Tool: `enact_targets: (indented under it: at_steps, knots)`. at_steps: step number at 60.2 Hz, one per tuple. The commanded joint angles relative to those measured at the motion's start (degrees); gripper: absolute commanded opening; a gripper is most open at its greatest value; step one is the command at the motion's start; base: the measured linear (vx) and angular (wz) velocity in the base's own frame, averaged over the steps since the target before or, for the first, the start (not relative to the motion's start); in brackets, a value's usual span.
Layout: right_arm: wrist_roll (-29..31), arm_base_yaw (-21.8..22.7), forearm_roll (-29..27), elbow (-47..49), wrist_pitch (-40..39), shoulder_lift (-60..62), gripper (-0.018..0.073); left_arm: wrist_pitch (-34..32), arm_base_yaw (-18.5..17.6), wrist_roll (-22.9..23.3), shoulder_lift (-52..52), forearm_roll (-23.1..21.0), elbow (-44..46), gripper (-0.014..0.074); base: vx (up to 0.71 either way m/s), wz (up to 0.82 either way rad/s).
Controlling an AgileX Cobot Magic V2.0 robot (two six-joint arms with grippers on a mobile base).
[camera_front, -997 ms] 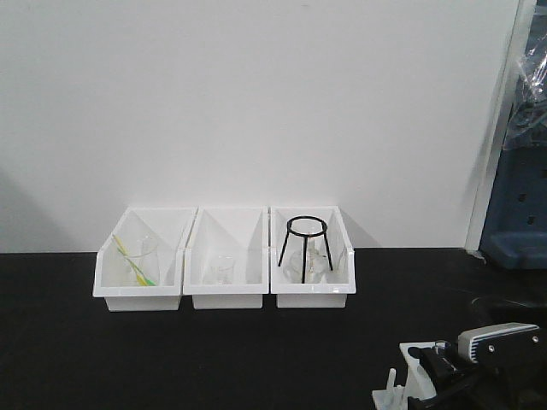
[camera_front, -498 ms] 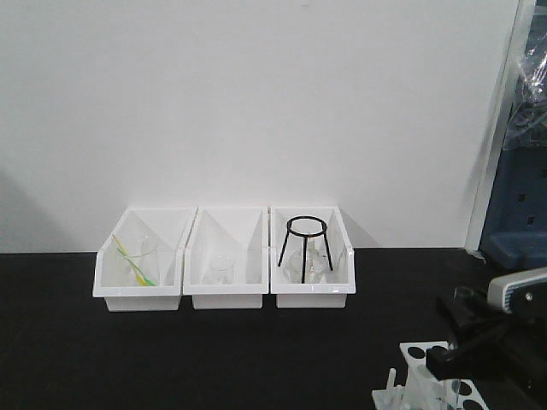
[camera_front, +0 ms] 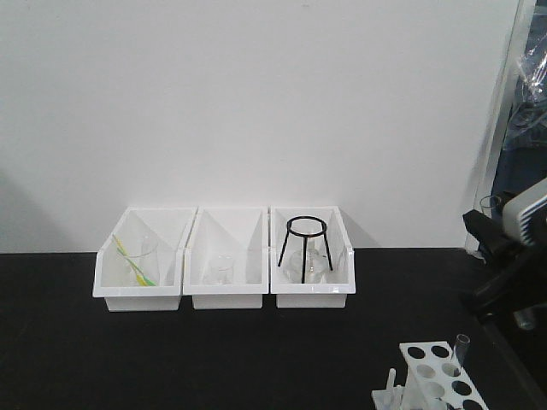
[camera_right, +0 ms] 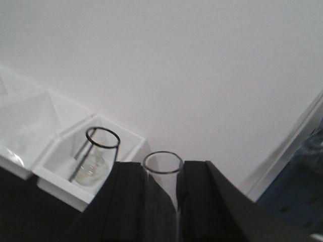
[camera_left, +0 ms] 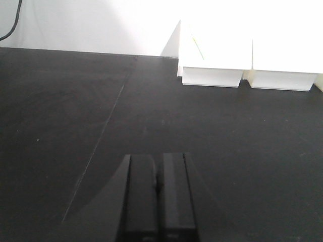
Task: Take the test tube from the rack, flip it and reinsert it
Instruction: 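Lift the test tube up out of the rack with the right gripper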
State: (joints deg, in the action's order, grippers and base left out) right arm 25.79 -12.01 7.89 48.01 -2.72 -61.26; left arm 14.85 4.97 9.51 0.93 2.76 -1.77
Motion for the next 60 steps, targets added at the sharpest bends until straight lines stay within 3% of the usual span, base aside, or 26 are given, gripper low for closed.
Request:
enact_targets:
  at_steps: [1,11,19,24,33,41,54,60]
  knots:
    - [12.17,-0.03,7.95,3.26,0.30,1.10,-0.0012,-4.54,-0.39,0.03,0.65,-0.26,-0.12,-0.0006,0.00,0.00]
    - [29.99,-0.03,20.57,3.48,7.77,1.10,-0.0009,-4.54,-0.39,0.03,0.65,-0.26,-0.12,-0.0006,0.00,0.00]
    - [29.24,-0.03,21.12,3.48,8.93,1.10,-0.0009,-4.54,-0.39,0.03,0.65,-0.26,-0.12,-0.0006,0.00,0.00]
    - [22.62,-0.03,17.93,3.48,7.50,1.10,-0.0009,-4.54,-0.39,0.03,0.65,-0.26,-0.12,-0.0006,0.00,0.00]
    - [-4.82,0.03,1.43,3.75,0.30,1.10,-0.0009,-4.54,-0.39,0.03,0.65,-0.26,-0.12,-0.0006,0.00,0.00]
    - [-20.90,0.03,-7.89,3.75,-4.64,1.10,-0.0009,-4.54,-0.39,0.03,0.65,-0.26,-0.12,-0.0006,0.00,0.00]
    - [-23.24,0.03,-12.53,2.65,-5.30,1.10,-0.0009,-4.54,-0.39,0.03,0.65,-0.26,-0.12,-0.0006,0.00,0.00]
    - [-23.11,0.15,-15.93,-0.96,-9.43,1.10,-0.0009,-4.54,-0.39,0.03,0.65,-0.26,-0.12,-0.0006,0.00,0.00]
